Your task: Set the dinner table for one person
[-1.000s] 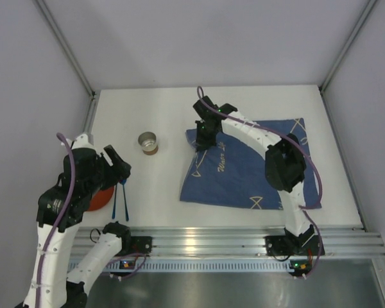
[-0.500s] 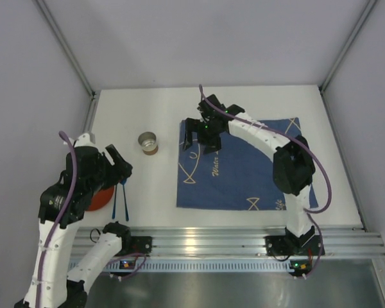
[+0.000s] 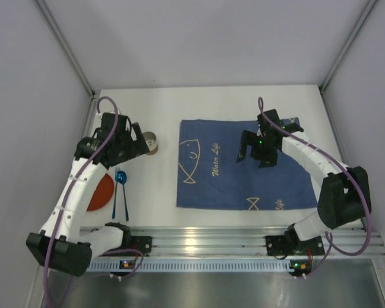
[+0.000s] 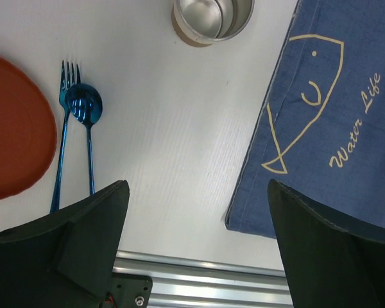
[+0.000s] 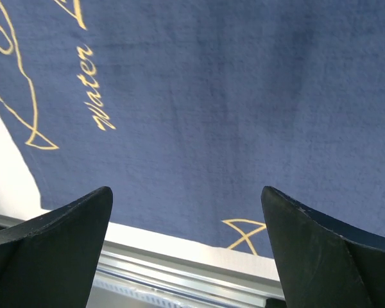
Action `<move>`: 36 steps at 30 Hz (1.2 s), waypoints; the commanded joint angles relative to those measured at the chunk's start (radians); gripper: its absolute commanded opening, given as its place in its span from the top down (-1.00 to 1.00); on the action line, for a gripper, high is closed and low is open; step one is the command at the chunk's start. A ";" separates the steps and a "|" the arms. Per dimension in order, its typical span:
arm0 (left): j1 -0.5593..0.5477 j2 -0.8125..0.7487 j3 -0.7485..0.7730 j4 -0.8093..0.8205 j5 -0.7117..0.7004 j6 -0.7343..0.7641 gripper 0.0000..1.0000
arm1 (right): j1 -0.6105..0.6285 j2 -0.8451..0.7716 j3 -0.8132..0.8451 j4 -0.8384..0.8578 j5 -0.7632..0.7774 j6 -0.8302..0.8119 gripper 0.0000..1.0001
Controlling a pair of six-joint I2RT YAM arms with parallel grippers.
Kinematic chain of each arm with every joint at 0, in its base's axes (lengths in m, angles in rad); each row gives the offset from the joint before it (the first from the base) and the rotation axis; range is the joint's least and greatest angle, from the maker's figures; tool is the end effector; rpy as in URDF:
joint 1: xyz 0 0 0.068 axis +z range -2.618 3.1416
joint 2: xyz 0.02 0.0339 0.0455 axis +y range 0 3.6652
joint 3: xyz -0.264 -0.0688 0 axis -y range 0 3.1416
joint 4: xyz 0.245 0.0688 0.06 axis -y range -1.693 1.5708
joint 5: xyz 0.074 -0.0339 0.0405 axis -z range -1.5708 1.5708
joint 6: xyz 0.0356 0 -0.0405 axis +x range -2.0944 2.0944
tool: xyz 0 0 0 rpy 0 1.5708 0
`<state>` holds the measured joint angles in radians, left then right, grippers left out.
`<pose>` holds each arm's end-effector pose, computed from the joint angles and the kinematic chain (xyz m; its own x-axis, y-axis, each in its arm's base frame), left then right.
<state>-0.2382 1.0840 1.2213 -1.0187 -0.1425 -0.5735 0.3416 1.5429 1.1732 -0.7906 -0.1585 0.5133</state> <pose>0.1960 -0.0424 0.3555 -0.7090 -0.3805 -0.5938 -0.2844 0.9247 -0.2531 0.2867 0.1079 0.2447 -0.9442 0.1789 -0.2766 0.0844 0.9430 0.3220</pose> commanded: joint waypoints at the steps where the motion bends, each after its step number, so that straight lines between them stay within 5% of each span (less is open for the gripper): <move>1: 0.004 0.101 0.076 0.120 -0.025 0.040 -0.89 | -0.026 -0.095 -0.065 -0.004 0.030 -0.048 -0.99; 10: 0.151 0.302 0.109 0.227 0.066 0.090 -0.86 | -0.059 -0.176 -0.109 -0.013 0.034 -0.076 -0.99; 28: 0.191 0.614 0.204 0.341 0.029 0.132 -0.61 | -0.118 -0.057 -0.053 0.001 -0.033 -0.174 -0.99; 33: 0.194 0.712 0.234 0.326 0.040 0.142 -0.44 | -0.116 -0.024 -0.038 0.007 -0.019 -0.165 -0.99; 36: 0.195 0.757 0.238 0.331 0.043 0.155 -0.10 | -0.118 0.000 -0.026 0.017 -0.009 -0.157 -1.00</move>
<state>-0.0502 1.8111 1.4220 -0.7139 -0.0975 -0.4412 0.2329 1.5272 1.0966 -0.8005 -0.1745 0.3447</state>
